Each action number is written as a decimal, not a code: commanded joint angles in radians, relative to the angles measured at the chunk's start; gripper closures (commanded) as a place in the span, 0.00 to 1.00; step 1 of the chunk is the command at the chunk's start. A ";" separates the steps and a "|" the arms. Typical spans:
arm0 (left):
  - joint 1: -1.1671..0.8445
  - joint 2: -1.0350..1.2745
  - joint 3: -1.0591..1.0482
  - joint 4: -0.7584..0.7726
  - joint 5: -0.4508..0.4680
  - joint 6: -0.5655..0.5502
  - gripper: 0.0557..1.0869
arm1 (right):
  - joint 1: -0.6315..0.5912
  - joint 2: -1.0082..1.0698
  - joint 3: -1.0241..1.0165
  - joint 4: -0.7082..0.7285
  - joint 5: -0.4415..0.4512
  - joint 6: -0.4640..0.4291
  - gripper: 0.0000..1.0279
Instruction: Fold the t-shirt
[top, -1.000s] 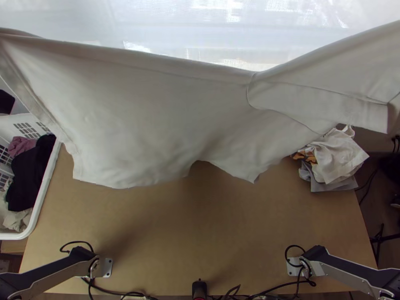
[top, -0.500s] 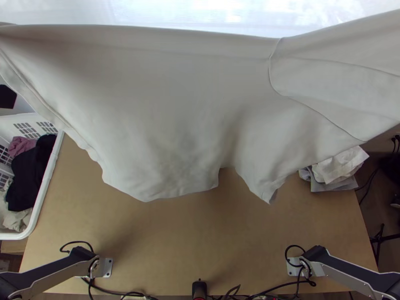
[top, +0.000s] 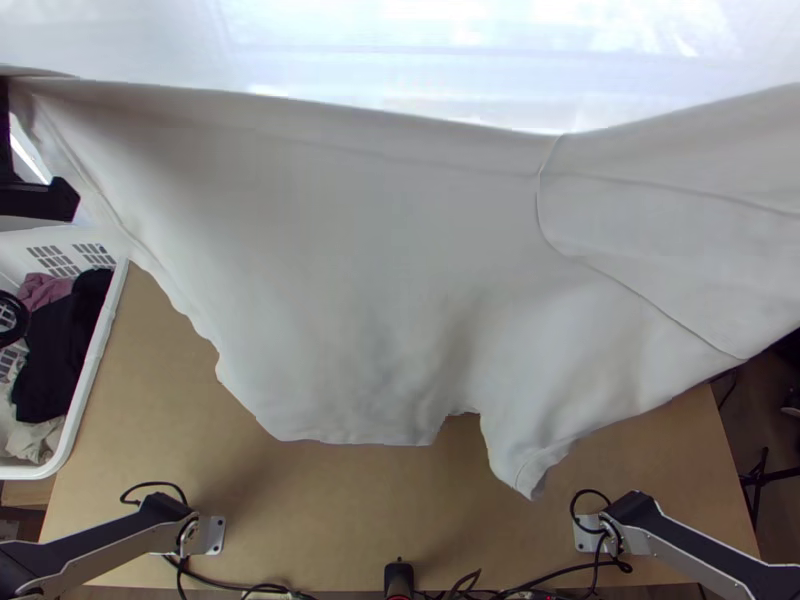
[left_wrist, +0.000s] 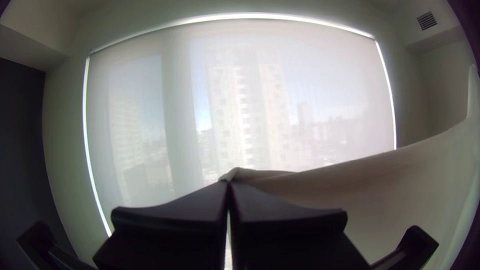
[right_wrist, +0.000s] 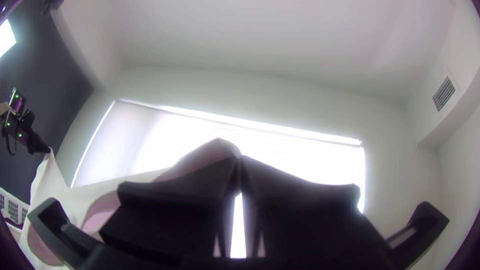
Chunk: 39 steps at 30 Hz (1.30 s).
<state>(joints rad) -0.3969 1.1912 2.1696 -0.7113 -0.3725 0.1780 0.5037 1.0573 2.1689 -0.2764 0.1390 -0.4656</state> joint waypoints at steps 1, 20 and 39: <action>-0.039 -0.004 -0.097 -0.002 0.000 -0.005 0.97 | -0.007 -0.062 -0.213 0.000 0.004 0.041 0.98; -0.019 -0.093 -0.702 0.385 0.118 -0.005 0.97 | -0.017 0.032 -0.643 0.164 0.004 0.091 0.98; 0.168 0.223 -0.878 0.800 0.190 -0.031 0.97 | -0.197 0.360 -0.801 0.444 -0.076 0.102 0.98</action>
<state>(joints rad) -0.2646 1.2861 1.3010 -0.0273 -0.1905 0.1501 0.3706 1.2987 1.3968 0.0841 0.0891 -0.3664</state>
